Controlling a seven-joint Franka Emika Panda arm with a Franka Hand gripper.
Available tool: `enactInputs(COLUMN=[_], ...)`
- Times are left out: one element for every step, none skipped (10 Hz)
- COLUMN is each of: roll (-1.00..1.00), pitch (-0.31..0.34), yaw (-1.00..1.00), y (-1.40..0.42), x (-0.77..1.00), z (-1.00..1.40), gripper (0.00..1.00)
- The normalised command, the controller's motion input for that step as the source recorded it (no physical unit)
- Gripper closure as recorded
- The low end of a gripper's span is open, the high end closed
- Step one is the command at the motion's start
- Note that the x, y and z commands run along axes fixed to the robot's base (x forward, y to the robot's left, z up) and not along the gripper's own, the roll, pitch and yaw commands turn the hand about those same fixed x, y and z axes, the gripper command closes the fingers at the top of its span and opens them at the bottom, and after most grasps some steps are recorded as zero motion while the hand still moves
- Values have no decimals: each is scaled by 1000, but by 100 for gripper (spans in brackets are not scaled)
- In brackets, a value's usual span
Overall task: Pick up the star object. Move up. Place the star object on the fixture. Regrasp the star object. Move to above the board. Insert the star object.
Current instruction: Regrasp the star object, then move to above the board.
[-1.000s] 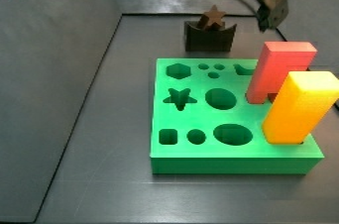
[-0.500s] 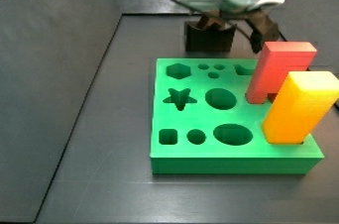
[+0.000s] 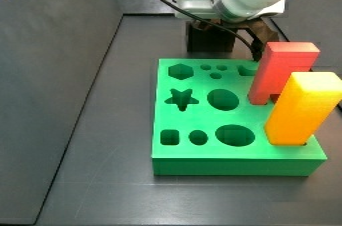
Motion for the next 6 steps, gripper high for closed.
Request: enactInputs(roll=[66, 66, 66, 0, -135, -142], pitch=[-3, -3, -3, 0, 21, 23], yaw=[-12, -12, -12, 0, 164, 157], y=[1, 1, 1, 0, 34, 32], x=[51, 51, 51, 0, 80, 79], z=[-396, -396, -396, 0, 1000, 1000], gripper=[0, 0, 0, 100, 100, 100])
